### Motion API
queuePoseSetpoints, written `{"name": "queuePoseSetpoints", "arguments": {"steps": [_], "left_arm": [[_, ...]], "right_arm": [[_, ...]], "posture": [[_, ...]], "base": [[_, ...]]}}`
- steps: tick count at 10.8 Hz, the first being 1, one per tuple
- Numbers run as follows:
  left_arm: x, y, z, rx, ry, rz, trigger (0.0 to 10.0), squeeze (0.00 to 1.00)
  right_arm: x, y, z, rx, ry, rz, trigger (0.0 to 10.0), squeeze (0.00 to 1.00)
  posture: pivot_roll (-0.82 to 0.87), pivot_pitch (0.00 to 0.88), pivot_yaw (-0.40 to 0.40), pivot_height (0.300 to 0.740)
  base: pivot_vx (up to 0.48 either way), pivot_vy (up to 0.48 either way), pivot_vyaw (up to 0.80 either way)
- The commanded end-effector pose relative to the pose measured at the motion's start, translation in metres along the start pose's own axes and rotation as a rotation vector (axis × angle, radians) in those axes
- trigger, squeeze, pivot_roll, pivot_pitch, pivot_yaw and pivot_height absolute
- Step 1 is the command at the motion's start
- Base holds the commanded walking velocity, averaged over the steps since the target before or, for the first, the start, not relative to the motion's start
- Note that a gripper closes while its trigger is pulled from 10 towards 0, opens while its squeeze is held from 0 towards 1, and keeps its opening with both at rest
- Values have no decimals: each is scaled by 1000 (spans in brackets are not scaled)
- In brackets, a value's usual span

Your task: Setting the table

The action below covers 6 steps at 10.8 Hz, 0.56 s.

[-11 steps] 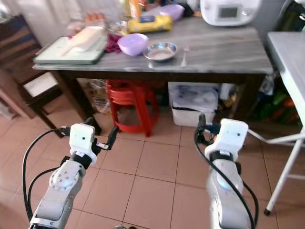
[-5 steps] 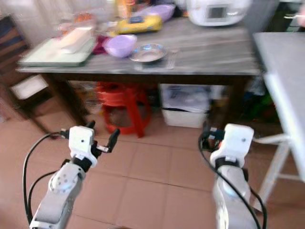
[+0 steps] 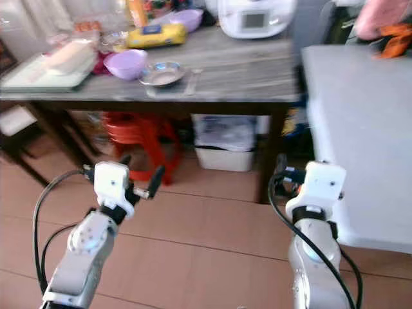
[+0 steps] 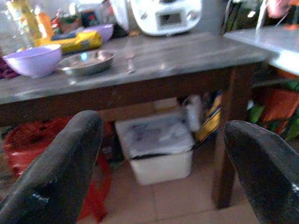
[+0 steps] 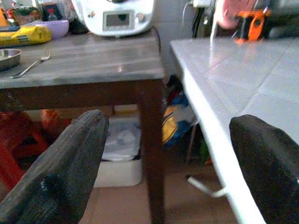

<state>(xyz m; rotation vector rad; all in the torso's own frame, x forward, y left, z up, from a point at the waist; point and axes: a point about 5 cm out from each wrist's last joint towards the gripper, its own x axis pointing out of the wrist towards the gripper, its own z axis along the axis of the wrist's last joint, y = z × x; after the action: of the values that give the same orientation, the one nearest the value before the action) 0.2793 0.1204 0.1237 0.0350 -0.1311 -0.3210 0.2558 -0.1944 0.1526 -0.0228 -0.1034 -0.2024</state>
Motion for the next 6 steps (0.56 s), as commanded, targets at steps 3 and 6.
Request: {"name": "queuePoseSetpoints", "arguments": {"steps": [3,6], "left_arm": [[-1,11,2,1,11,35,10000,0],[-4,6,-1,-6,24,28,10000,0]], "right_arm": [[-2,8,14,-35,-59,64,10000,0],[-5,12,11,-33,-48,70,10000,0]], "posture": [[-97,107,123,740],[-95,110,123,740]], "base": [[0,-470,0],[0,-464,0]]}}
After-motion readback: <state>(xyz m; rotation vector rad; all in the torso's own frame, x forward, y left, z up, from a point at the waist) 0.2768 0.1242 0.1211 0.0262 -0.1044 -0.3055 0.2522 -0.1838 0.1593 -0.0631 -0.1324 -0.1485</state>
